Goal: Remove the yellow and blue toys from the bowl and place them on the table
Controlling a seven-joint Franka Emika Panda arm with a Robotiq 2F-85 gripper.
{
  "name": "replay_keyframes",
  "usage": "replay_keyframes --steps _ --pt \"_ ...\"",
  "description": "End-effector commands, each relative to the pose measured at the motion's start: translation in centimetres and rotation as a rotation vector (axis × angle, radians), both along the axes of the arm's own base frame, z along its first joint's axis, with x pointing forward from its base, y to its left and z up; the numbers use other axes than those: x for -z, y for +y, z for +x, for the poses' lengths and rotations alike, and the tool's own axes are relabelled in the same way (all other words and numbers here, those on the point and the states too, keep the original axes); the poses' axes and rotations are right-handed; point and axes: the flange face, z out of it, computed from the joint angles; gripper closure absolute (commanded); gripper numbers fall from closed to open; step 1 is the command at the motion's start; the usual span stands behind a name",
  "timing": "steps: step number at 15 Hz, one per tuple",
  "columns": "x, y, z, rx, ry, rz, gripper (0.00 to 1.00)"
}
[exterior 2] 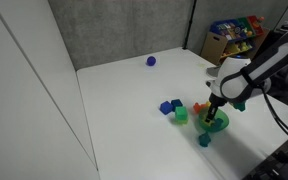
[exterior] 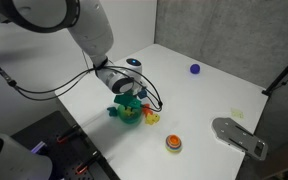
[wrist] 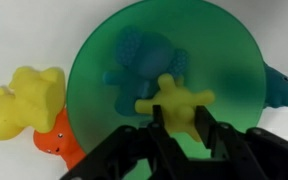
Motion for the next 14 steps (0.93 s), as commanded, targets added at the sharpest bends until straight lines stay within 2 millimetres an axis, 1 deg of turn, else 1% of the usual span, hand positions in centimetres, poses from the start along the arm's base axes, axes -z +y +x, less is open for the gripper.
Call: replay_keyframes --steps 1,2,3,5,6,7,10,14 --pt "-0.2 0.2 0.7 0.013 0.014 -0.004 0.91" --pt "-0.3 0.3 0.8 0.012 0.015 -0.003 0.90" --pt "-0.6 0.3 0.9 0.013 0.015 0.000 0.95" --pt "-1.2 0.3 1.2 0.013 0.016 0.004 0.98" --pt "-1.5 0.3 1.2 0.013 0.019 0.007 0.95" --pt "-1.7 0.3 1.2 0.014 0.020 0.010 0.96" --pt "-2.8 0.4 1.5 0.014 0.026 0.025 0.95" --pt "-5.4 0.2 2.5 0.022 0.008 0.032 0.95"
